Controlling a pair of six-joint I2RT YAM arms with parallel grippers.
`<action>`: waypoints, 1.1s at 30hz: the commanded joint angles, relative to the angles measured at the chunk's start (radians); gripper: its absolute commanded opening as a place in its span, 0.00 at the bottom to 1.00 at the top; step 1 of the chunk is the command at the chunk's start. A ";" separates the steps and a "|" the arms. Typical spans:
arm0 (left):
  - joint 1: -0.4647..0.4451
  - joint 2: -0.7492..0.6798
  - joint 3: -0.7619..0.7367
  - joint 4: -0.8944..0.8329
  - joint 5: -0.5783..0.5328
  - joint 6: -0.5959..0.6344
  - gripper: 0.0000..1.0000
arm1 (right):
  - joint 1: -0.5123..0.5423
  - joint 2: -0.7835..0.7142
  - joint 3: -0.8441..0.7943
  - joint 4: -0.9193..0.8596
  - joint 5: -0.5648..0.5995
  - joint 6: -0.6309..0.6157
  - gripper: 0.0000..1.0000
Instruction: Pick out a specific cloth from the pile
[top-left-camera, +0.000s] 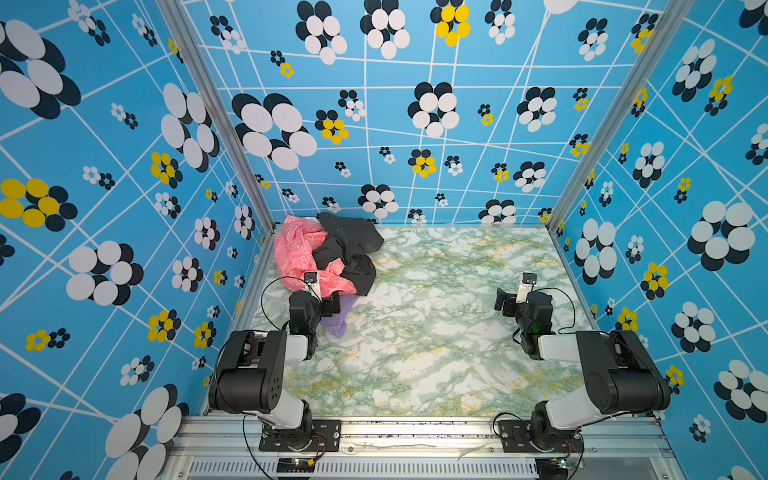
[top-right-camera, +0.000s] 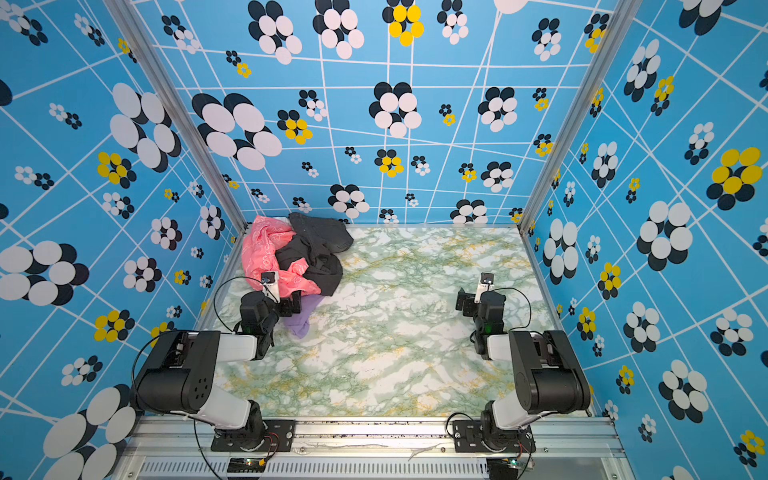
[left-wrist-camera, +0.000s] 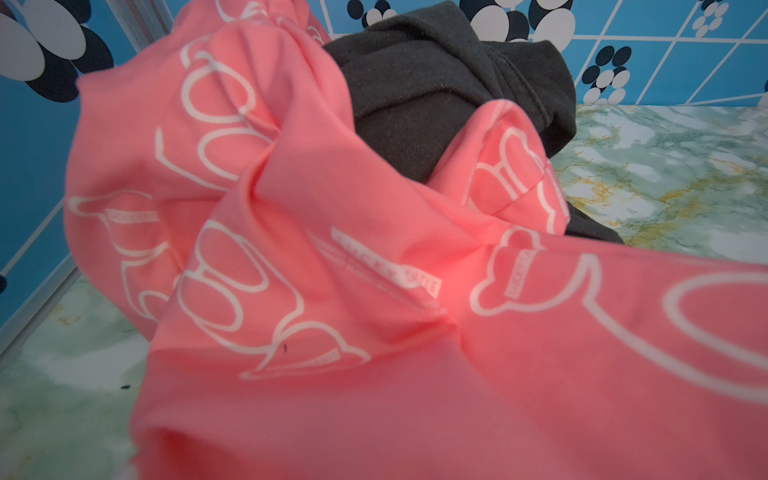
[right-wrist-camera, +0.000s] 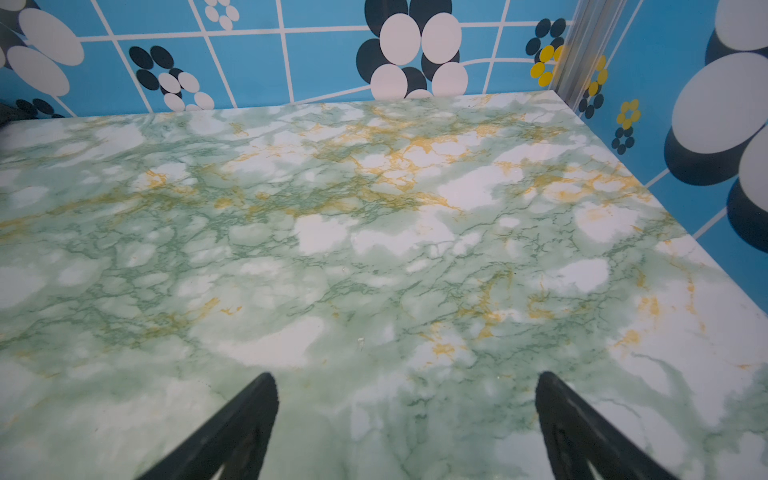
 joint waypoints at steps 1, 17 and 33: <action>-0.001 -0.034 0.017 -0.028 -0.036 -0.002 0.99 | -0.005 -0.026 0.035 -0.029 -0.041 -0.032 0.99; -0.021 -0.670 0.150 -0.838 -0.316 -0.204 0.99 | -0.005 -0.389 0.169 -0.515 -0.019 -0.029 0.99; -0.001 -0.735 0.432 -1.232 -0.039 -0.510 0.99 | -0.008 -0.417 0.295 -0.726 -0.068 0.156 0.99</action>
